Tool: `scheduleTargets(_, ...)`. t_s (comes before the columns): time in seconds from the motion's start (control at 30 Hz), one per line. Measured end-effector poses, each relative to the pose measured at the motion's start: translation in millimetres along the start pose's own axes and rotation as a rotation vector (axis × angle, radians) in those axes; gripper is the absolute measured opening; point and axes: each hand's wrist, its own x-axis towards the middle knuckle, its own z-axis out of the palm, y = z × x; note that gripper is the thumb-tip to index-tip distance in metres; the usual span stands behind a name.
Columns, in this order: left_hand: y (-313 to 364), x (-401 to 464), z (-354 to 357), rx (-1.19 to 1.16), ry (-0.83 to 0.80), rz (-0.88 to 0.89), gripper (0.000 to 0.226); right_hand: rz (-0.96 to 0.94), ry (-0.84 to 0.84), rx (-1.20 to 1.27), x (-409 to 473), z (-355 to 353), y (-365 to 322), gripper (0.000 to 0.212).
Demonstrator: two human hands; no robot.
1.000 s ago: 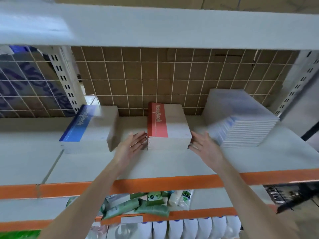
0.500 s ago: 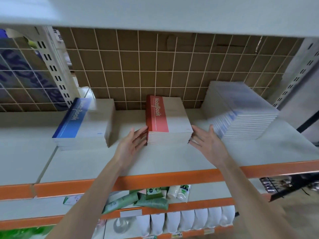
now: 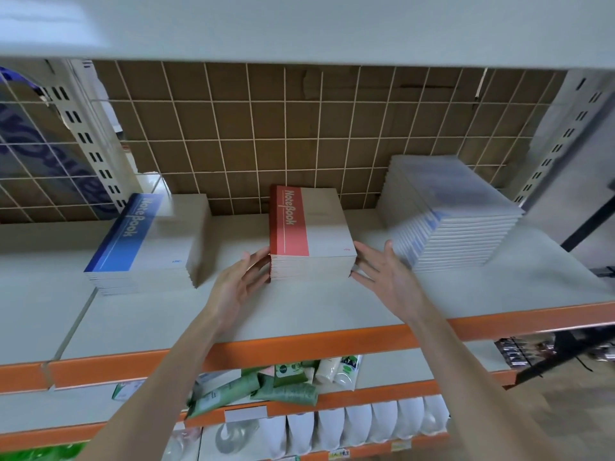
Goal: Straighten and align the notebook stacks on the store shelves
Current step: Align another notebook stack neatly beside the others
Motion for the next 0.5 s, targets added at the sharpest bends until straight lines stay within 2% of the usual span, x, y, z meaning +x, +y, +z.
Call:
scheduleTargets(0.23, -3.3, 0.7, 1.0, -0.025, 0.076, 0.032, 0.036, -0.041, 0.066, -0.009, 0.4, 2.1, 1.3, 0.059)
scheduleTargets(0.5, -2.7, 3.1, -1.8, -0.039, 0.055, -0.01, 0.033, -0.043, 0.047, -0.054, 0.3, 0.3, 2.2, 0.056)
